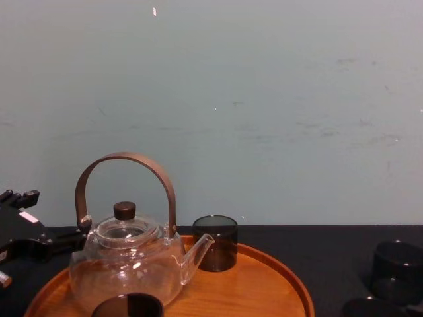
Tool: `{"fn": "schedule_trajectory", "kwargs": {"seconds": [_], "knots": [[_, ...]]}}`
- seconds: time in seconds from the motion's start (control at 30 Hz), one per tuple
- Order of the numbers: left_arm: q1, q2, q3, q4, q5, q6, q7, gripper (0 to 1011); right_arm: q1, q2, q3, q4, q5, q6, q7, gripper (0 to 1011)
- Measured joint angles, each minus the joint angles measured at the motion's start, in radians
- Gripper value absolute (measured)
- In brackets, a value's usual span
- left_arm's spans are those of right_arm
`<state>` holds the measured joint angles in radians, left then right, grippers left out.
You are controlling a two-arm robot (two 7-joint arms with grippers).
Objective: Pick up the glass from the table and place it on the tray.
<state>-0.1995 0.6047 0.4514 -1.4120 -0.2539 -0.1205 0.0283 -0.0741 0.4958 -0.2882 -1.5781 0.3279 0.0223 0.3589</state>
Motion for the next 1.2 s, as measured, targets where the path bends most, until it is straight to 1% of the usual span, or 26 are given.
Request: {"fn": "schedule_trajectory", "kwargs": {"seconds": [0.23, 0.47, 0.8, 1.2], "knots": [[0.000, 0.000, 0.000, 0.000, 0.000, 0.000, 0.000, 1001, 0.026, -0.017, -0.001, 0.027, -0.011, 0.007, 0.020, 1007], [0.000, 0.000, 0.000, 0.000, 0.000, 0.000, 0.000, 1002, 0.070, -0.037, -0.018, 0.069, -0.026, 0.014, 0.038, 1007], [0.000, 0.000, 0.000, 0.000, 0.000, 0.000, 0.000, 1001, 0.113, -0.060, -0.041, 0.115, -0.039, 0.015, 0.052, 1007], [0.000, 0.000, 0.000, 0.000, 0.000, 0.000, 0.000, 1001, 0.114, -0.060, -0.042, 0.117, -0.041, 0.015, 0.053, 1007]]}}
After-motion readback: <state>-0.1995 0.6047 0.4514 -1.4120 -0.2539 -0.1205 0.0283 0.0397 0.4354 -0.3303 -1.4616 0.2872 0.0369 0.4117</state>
